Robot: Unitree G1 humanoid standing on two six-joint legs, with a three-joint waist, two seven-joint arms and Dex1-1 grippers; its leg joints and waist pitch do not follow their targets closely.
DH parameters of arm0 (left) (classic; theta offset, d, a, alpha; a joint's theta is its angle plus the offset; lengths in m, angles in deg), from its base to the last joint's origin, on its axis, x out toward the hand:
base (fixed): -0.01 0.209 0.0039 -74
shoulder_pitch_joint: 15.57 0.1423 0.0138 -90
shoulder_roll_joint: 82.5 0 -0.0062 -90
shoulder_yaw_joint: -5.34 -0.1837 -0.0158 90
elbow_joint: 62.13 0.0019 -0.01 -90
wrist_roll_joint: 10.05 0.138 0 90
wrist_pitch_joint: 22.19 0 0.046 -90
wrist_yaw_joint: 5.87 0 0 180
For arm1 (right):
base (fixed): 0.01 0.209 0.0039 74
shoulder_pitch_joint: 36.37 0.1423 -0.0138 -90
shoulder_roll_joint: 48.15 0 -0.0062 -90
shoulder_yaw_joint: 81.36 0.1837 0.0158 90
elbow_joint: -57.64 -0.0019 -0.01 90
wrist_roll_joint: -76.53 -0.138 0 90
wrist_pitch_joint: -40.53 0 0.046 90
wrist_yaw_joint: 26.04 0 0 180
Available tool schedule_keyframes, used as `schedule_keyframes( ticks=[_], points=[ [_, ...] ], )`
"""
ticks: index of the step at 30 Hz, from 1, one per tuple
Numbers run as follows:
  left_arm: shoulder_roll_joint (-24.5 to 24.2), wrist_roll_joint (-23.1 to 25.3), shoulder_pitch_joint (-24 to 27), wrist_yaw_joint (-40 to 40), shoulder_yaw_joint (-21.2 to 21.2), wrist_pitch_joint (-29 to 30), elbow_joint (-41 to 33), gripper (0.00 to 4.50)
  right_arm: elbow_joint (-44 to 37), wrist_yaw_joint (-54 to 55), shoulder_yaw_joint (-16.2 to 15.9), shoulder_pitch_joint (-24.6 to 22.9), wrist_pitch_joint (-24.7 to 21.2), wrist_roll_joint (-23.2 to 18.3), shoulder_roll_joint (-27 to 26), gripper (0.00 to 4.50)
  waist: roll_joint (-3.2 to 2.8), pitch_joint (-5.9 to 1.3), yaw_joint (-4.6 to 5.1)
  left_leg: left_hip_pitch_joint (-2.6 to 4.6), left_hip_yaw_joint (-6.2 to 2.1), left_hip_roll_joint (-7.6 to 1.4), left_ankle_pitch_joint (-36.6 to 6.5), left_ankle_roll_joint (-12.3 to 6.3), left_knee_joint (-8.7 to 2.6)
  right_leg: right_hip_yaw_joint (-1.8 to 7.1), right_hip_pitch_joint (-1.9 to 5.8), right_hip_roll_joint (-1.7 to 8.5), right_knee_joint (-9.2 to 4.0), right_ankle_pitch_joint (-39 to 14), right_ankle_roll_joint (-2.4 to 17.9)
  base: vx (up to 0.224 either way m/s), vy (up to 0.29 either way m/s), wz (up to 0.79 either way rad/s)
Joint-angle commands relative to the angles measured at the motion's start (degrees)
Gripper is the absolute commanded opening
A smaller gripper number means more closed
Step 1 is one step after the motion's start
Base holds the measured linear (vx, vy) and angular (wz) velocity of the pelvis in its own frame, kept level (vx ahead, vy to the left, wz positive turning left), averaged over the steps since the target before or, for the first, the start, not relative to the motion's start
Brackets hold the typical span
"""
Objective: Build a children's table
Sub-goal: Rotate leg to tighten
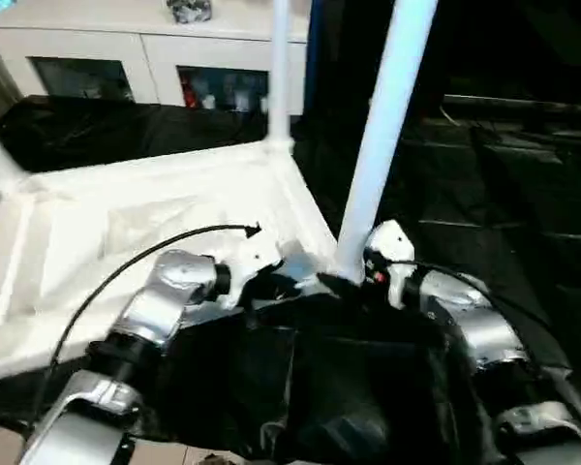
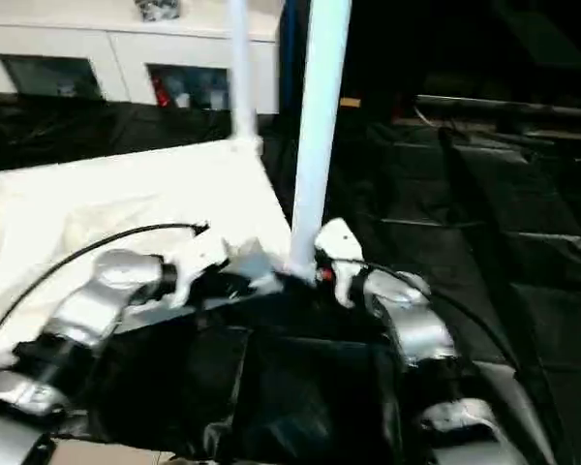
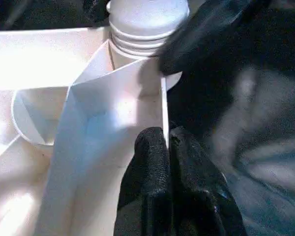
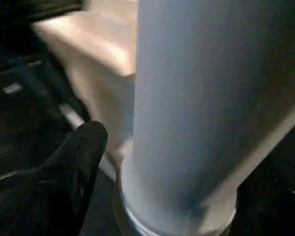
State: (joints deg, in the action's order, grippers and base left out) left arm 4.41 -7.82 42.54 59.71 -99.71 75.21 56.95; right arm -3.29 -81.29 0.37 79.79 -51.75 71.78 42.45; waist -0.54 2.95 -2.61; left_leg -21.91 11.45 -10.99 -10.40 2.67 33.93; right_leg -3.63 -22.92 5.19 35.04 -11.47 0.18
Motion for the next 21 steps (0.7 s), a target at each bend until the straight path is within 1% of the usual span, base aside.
schedule_keyframes(
  ticks=[1, 2, 4, 6, 8, 9, 10, 11, 12, 13, 14, 15, 17, 18, 21],
  points=[
    [0.11, -1.27, -0.18, 1.51, -0.63, -1.34, 0.38, 0.0, -2.96, -5.16, -2.4, -0.68, -0.57, -1.56, 0.41, 3.87, 0.04, -3.78, -0.26, 1.19, -0.88, -2.71, -8.64, -5.55, -3.66, 2.44, 2.69, 2.96, -3.2, -1.12, 16.67, 0.0, 0.0, 0.0],
    [-0.31, -1.75, -0.39, 2.57, -0.57, -1.56, 0.77, 0.0, -4.08, -7.4, -3.23, -0.94, -1.19, -1.82, 1.51, 3.87, -0.07, -3.74, -0.46, 1.24, -0.89, -2.66, -9.31, -5.3, -3.69, 2.44, 2.73, 2.98, -3.32, -2.09, 16.45, 0.0, 0.0, 0.0],
    [-0.55, -1.99, -0.58, 3.1, -0.59, -1.71, 0.9, 0.0, -4.7, -8.94, -4.09, -1.04, -1.37, -1.47, 2.48, 3.87, 0.15, -3.74, -0.71, 1.24, -0.89, -2.68, -9.76, -4.77, -3.71, 2.51, 2.75, 3.11, -3.39, -3.15, 16.22, 0.0, 0.0, 0.0],
    [-0.59, -2.02, -0.62, 3.24, -0.55, -1.76, 0.91, 0.0, -4.82, -9.36, -4.3, -1.06, -1.4, -1.34, 2.74, 3.61, 0.17, -3.77, -0.94, 1.28, -0.89, -2.66, -9.71, -4.32, -3.69, 2.56, 2.69, 3.23, -3.42, -3.75, 16.09, 0.0, 0.0, 0.0],
    [-0.88, -2.32, -0.94, 4.39, -0.42, -1.96, 1.17, 0.0, -5.27, -10.58, -4.61, -1.06, -1.95, -1.42, 3.24, 3.53, 0.32, -3.81, -1.05, 1.18, -0.92, -2.57, -9.21, -4.06, -3.67, 2.55, 2.8, 3.23, -3.38, -3.89, 15.89, 0.0, 0.0, 0.0],
    [-1.07, -2.49, -0.98, 4.86, -0.42, -1.93, 1.19, 0.0, -5.45, -10.91, -4.78, -1.08, -2.14, -1.46, 3.4, 3.44, 0.3, -3.84, -1.1, 1.18, -0.93, -2.58, -8.92, -4.09, -3.65, 2.54, 2.82, 3.24, -3.33, -3.69, 15.84, 0.0, 0.0, 0.0],
    [-1.26, -2.6, -0.98, 5.22, -0.42, -2.0, 1.27, 0.0, -5.53, -11.07, -4.92, -1.07, -2.16, -1.42, 3.48, 3.32, 0.4, -3.86, -1.04, 1.15, -0.92, -2.57, -8.42, -4.27, -3.62, 2.52, 2.81, 3.17, -3.24, -3.21, 15.77, 0.0, 0.0, 0.0],
    [-1.26, -2.6, -0.98, 5.22, -0.42, -2.0, 1.27, 0.0, -5.53, -11.07, -4.92, -1.07, -2.16, -1.42, 3.48, 3.23, 0.34, -3.9, -1.08, 1.11, -0.93, -2.57, -8.03, -4.46, -3.57, 2.51, 2.82, 3.2, -3.19, -2.81, 15.83, 0.0, 0.0, 0.0],
    [-1.41, -2.65, -0.97, 5.56, -0.38, -2.2, 1.48, 0.0, -5.78, -11.27, -5.01, -1.12, -2.45, -1.49, 3.53, 3.19, 0.44, -3.91, -1.08, 1.11, -0.92, -2.56, -7.82, -4.53, -3.55, 2.51, 2.82, 3.2, -3.17, -2.58, 15.87, 0.0, 0.0, 0.0],
    [-1.5, -2.68, -0.99, 5.77, -0.39, -2.34, 1.71, 0.0, -6.0, -11.5, -5.09, -1.16, -2.73, -1.57, 3.57, 3.13, 0.38, -3.92, -1.12, 1.16, -0.93, -2.56, -7.52, -4.7, -3.54, 2.48, 2.81, 3.18, -3.12, -2.35, 15.95, 0.0, 0.0, 0.0],
    [-1.66, -2.75, -0.99, 6.0, -0.42, -2.54, 1.91, 0.0, -6.47, -11.74, -5.18, -1.26, -3.12, -1.66, 3.6, 2.9, 0.49, -3.95, -1.09, 1.11, -0.89, -2.54, -7.39, -4.8, -3.48, 2.49, 2.84, 3.17, -3.08, -2.14, 15.97, 0.0, 0.0, 0.0],
    [-1.7, -2.77, -1.0, 6.05, -0.43, -2.58, 1.96, 0.0, -6.57, -11.8, -5.2, -1.29, -3.2, -1.68, 3.6, 2.9, 0.44, -3.93, -1.13, 1.05, -0.92, -2.54, -7.22, -4.91, -3.48, 2.47, 2.88, 3.19, -3.07, -2.2, 15.94, 0.0, 0.0, 0.0],
    [-1.76, -2.91, -1.01, 6.34, -0.47, -2.36, 2.09, 0.0, -6.99, -12.27, -5.45, -1.48, -3.6, -1.79, 3.59, 2.79, 0.45, -3.91, -1.16, 1.18, -0.87, -2.56, -7.58, -4.83, -3.47, 2.49, 2.76, 3.21, -3.18, -2.94, 15.92, 0.0, 0.0, 0.0],
    [-1.68, -2.84, -1.03, 6.03, -0.42, -2.29, 2.18, 0.0, -6.96, -12.37, -5.49, -1.59, -3.77, -1.88, 3.55, 2.67, 0.6, -3.91, -1.18, 1.16, -0.89, -2.57, -7.62, -4.82, -3.49, 2.48, 2.79, 3.2, -3.17, -3.07, 15.9, 0.0, 0.0, 0.0],
    [-1.14, -2.36, -1.07, 4.32, -0.31, -1.85, 2.21, 0.0, -6.65, -11.54, -5.35, -2.07, -3.65, -1.82, 3.0, 2.62, 0.58, -3.9, -1.22, 1.12, -0.91, -2.55, -7.68, -4.69, -3.47, 2.5, 2.78, 3.3, -3.19, -3.65, 15.73, 0.0, 0.0, 0.0]
  ],
)
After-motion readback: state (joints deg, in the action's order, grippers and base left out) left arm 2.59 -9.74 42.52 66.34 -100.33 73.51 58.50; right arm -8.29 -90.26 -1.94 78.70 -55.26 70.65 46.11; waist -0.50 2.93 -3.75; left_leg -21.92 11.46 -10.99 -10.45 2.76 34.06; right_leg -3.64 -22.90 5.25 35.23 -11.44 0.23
